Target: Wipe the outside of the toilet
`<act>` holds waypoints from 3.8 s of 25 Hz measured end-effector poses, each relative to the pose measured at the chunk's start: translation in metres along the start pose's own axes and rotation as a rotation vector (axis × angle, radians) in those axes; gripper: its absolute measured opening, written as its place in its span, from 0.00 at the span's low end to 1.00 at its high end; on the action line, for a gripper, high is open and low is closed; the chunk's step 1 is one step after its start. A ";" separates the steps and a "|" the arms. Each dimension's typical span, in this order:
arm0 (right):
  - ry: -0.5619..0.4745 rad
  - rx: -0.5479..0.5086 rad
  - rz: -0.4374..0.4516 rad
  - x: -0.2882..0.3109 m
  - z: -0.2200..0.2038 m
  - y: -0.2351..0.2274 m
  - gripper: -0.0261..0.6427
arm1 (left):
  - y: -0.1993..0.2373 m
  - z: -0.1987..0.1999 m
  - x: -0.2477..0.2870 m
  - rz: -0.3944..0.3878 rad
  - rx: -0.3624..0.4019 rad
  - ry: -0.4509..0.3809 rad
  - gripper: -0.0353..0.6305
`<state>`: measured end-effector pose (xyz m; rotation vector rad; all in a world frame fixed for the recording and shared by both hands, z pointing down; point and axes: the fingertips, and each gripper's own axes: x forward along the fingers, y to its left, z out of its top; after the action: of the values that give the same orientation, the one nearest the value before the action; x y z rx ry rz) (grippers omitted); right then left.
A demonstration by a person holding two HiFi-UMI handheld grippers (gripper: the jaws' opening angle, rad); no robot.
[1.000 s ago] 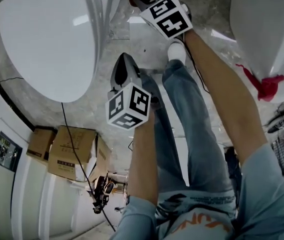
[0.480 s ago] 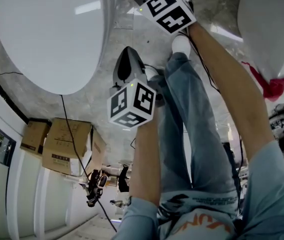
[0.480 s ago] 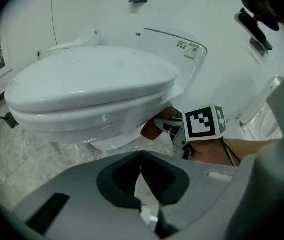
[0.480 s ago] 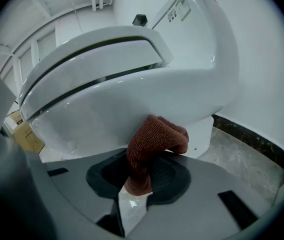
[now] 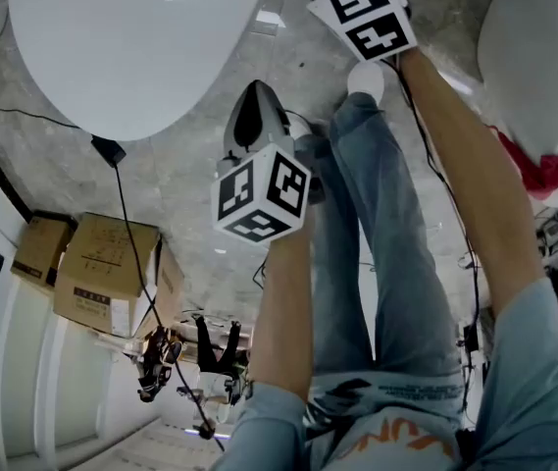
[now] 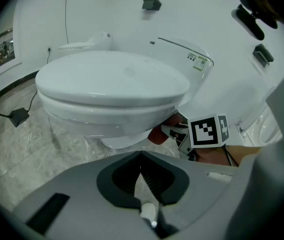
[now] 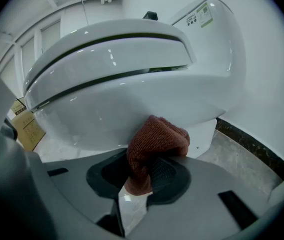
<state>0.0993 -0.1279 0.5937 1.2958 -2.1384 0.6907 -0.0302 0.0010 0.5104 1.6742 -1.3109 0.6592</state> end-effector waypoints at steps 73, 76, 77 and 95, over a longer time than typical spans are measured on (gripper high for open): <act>-0.036 0.410 -0.024 -0.022 -0.111 0.050 0.17 | -0.002 -0.063 0.009 -0.150 0.393 0.117 0.04; -0.046 0.363 -0.005 -0.008 -0.103 0.039 0.17 | -0.002 -0.059 0.024 -0.145 0.385 0.109 0.04; -0.057 0.354 0.001 -0.003 -0.100 0.035 0.17 | -0.001 -0.058 0.027 -0.140 0.381 0.104 0.04; -0.162 0.232 0.091 0.054 -0.048 0.003 0.17 | 0.018 -0.041 0.062 -0.084 0.264 0.045 0.04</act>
<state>0.0839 -0.1286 0.6641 1.4231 -2.3137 0.9232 -0.0244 0.0061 0.5862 1.9032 -1.1529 0.8443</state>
